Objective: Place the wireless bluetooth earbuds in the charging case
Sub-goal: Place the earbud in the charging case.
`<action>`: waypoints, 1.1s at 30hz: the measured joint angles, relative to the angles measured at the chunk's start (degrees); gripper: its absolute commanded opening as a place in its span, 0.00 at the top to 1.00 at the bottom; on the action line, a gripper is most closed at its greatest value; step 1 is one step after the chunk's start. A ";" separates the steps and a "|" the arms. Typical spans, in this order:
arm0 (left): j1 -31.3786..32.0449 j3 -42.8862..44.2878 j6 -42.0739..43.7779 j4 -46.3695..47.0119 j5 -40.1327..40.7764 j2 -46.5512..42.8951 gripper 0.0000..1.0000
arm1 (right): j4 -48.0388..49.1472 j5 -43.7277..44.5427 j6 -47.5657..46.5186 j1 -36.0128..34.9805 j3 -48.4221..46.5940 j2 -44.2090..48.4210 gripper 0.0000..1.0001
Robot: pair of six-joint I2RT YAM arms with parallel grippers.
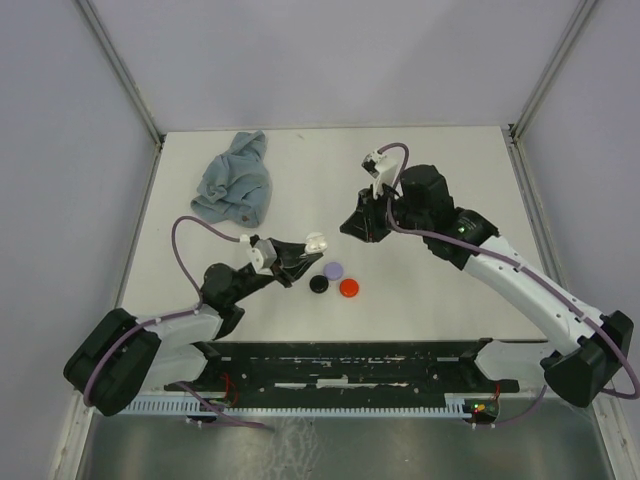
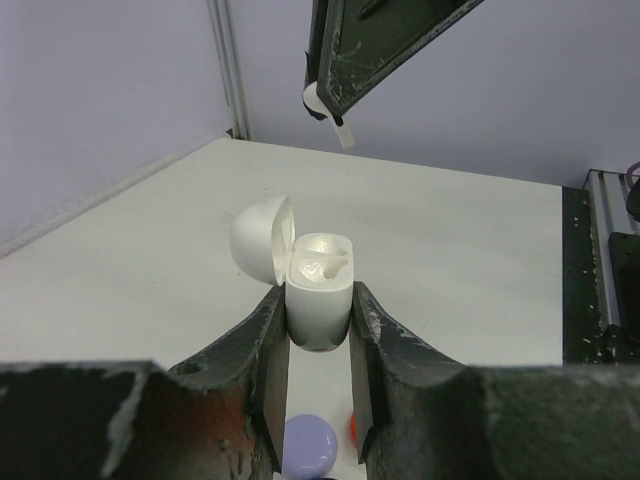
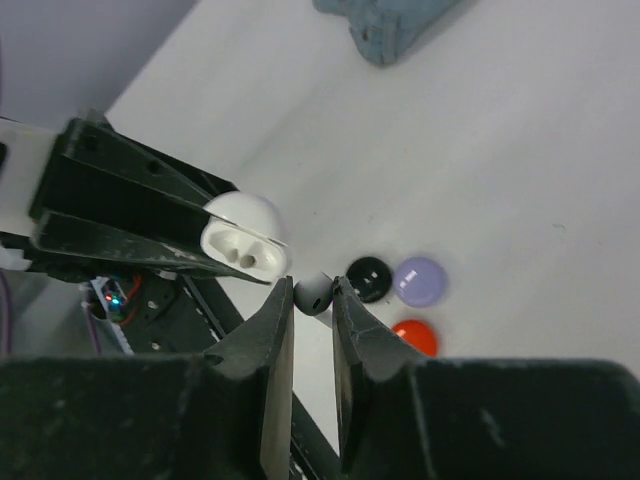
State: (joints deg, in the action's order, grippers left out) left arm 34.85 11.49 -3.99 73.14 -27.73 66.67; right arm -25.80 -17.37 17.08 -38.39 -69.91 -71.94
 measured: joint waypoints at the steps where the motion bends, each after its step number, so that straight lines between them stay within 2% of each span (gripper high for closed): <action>1: 0.00 0.00 0.00 0.24 -0.50 -0.07 0.97 | 1.62 -0.98 0.98 -0.33 0.79 0.85 0.80; 7: 0.00 0.02 -0.02 0.92 -2.73 -0.94 0.97 | 12.92 -5.77 6.88 -3.17 5.33 3.17 0.81; 16: 0.00 0.13 -0.66 2.86 -3.91 -2.23 0.97 | 23.78 -8.04 11.58 -6.27 9.22 3.15 0.81; 23: 0.00 0.15 -2.16 5.14 -3.91 -2.25 0.97 | 28.02 -8.66 13.07 -7.17 9.68 2.71 0.82; 33: 0.00 0.15 -4.52 7.65 -3.54 -2.34 0.97 | 29.00 -9.16 13.35 -8.02 10.75 1.99 0.82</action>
State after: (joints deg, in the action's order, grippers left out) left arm 34.85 11.64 -8.51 80.79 -31.27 64.34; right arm 3.20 -26.52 30.44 -46.41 -59.16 -69.95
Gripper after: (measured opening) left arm 0.337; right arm 0.241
